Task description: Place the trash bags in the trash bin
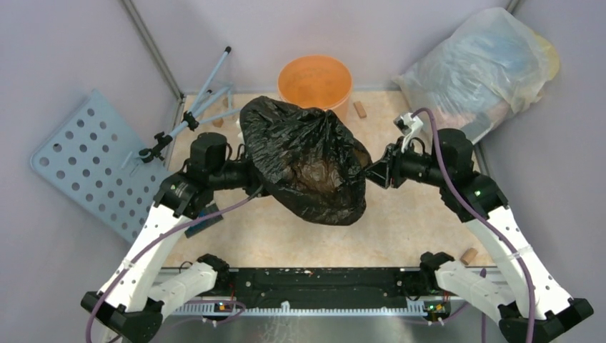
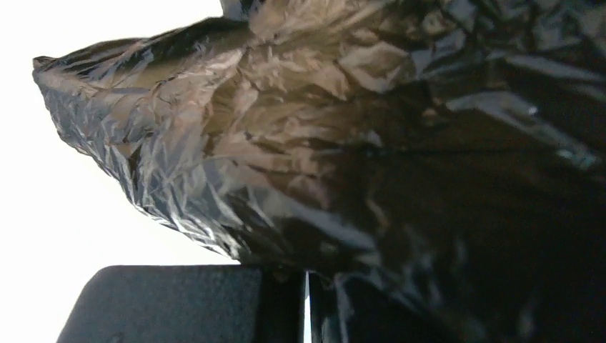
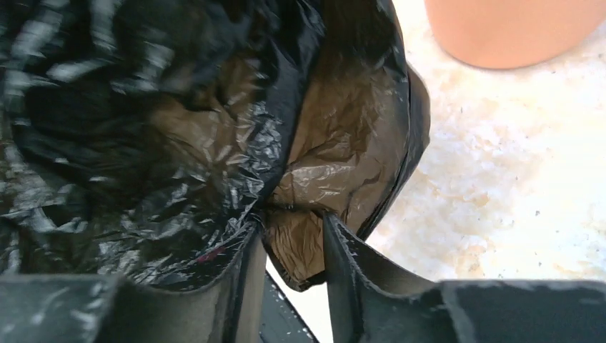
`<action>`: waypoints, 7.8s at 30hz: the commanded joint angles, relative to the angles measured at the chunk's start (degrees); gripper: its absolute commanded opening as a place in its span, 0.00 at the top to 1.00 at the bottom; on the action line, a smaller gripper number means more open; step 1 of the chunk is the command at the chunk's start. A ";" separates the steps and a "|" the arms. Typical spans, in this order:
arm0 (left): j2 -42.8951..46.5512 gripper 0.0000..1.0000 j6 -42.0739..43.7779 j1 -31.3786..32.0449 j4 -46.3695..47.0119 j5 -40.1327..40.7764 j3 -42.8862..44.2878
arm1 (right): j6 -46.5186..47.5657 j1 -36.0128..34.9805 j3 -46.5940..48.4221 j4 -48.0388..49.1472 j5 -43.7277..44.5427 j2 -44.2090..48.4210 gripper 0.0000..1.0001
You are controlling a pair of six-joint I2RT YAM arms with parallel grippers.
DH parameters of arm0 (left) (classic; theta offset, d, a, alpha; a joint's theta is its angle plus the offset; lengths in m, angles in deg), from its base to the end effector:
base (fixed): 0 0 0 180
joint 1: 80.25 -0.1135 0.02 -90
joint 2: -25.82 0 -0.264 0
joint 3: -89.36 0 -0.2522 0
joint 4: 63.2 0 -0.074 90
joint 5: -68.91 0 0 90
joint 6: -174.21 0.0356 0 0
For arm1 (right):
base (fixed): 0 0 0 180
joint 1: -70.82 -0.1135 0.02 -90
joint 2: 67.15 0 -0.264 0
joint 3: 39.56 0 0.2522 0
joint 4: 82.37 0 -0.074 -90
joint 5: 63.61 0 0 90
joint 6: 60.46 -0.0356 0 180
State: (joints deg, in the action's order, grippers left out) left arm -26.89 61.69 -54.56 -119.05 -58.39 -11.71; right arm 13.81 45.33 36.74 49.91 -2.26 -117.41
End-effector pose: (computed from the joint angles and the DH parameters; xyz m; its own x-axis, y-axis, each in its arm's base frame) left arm 0.1486 -0.0954 0.3844 -0.7254 0.0109 -0.6882 0.5864 0.5333 -0.6097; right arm 0.1512 0.0910 0.3883 -0.5324 0.0097 -0.8464 -0.6602 0.6210 0.4224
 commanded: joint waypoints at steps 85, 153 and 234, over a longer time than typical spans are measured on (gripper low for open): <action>-0.63 1.00 8.26 0.14 -3.69 -4.04 18.64 | -3.02 6.94 24.54 18.10 13.42 -31.74 1.00; -46.70 1.00 -12.37 -14.84 60.98 -4.84 45.92 | 8.87 7.03 79.68 -0.49 21.78 -74.05 0.17; -21.97 1.00 -15.81 -15.54 46.51 -16.29 19.32 | 7.75 -3.77 25.45 -4.67 26.92 -30.29 0.43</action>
State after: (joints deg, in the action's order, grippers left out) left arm -48.72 44.27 -70.34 -73.02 -74.22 6.04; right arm 20.21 41.70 60.11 43.55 22.44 -150.02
